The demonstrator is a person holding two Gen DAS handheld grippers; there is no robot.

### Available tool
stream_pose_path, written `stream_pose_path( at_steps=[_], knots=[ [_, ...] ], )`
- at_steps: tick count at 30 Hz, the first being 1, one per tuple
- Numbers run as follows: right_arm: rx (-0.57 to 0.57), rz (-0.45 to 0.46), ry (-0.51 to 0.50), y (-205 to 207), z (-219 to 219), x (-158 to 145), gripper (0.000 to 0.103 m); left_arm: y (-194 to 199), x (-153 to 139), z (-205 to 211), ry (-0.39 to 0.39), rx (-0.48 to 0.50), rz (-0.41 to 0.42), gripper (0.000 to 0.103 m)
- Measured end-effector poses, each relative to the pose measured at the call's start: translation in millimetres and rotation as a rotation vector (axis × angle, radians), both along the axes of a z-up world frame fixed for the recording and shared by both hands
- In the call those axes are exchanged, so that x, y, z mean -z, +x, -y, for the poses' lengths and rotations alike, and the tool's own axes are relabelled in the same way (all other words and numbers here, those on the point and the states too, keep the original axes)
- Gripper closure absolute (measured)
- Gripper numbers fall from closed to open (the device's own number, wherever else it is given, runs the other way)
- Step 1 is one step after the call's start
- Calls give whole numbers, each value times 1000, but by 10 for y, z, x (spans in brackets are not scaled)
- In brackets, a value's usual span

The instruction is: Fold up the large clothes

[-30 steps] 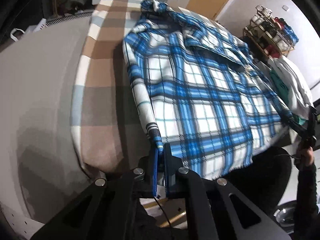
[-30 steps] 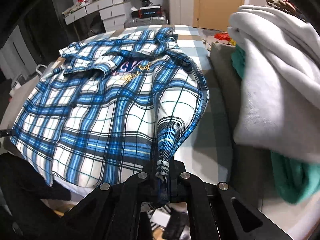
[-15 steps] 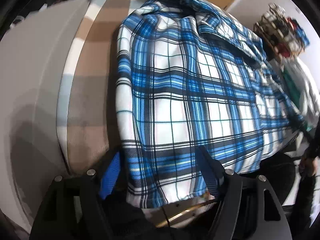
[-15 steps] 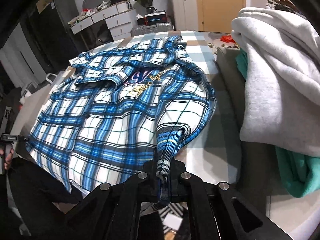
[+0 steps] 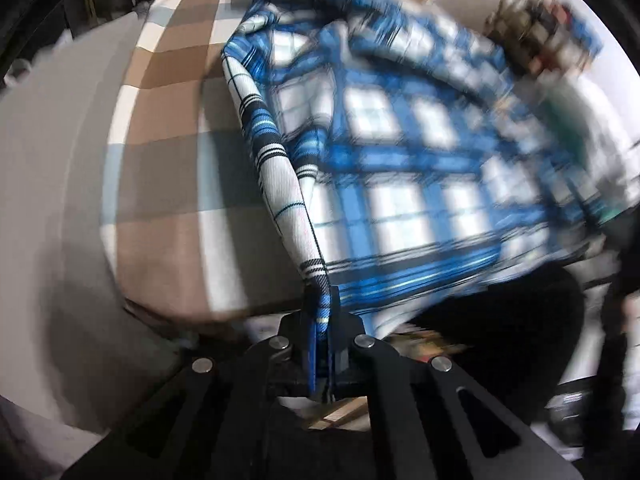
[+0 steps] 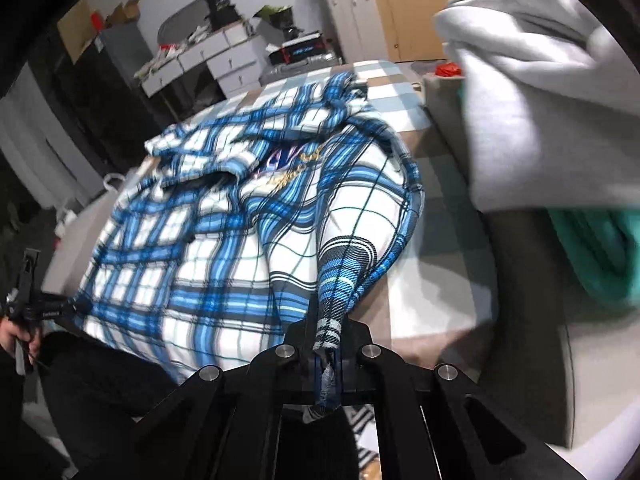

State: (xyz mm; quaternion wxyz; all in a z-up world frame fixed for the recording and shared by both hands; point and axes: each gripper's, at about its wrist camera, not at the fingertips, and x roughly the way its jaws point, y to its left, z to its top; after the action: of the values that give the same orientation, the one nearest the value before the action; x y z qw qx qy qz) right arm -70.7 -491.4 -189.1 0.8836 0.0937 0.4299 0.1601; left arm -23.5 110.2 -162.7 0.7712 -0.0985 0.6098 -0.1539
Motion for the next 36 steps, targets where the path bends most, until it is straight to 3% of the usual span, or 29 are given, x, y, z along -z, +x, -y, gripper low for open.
stream_pose_path(
  at_steps=[4, 10, 16, 18, 21, 28, 29, 30, 31, 32, 33, 35, 36],
  knots=[
    [-8, 76, 6, -64, 43, -305, 99, 216, -485, -234, -176, -39, 70, 103],
    [-33, 148, 66, 497, -139, -900, 99, 1103, -1023, -364, -245, -86, 165, 103],
    [16, 4, 64, 1730, -270, -1268, 98, 2164, -1144, -304, -270, -157, 114, 103],
    [26, -69, 40, 2204, -292, -1256, 98, 2394, -1097, -377, -260, -204, 106, 103],
    [64, -237, -25, 2987, -318, -1048, 96, 2771, -838, -552, -321, -291, 25, 103],
    [80, -416, -95, 3801, -376, -431, 94, 3168, -199, -613, -292, -354, -103, 101],
    [73, -427, -83, 3851, -363, -364, 92, 3126, -154, -666, -295, -364, -107, 97],
    [72, -434, -61, 3892, -335, -318, 89, 3088, -122, -705, -296, -366, -114, 77],
    [68, -440, -18, 3914, -280, -287, 81, 3021, -87, -754, -310, -357, -117, 46],
    [62, -439, 17, 3921, -244, -274, 72, 2988, -108, -796, -323, -351, -104, 34],
    [56, -429, 52, 3917, -196, -283, 66, 2932, -147, -831, -326, -343, -82, 28],
    [51, -365, 84, 3821, -93, -402, 42, 2811, -243, -886, -298, -314, -45, 28],
    [51, -311, 92, 3738, -37, -500, 38, 2784, -257, -894, -291, -294, -33, 28]
  ],
)
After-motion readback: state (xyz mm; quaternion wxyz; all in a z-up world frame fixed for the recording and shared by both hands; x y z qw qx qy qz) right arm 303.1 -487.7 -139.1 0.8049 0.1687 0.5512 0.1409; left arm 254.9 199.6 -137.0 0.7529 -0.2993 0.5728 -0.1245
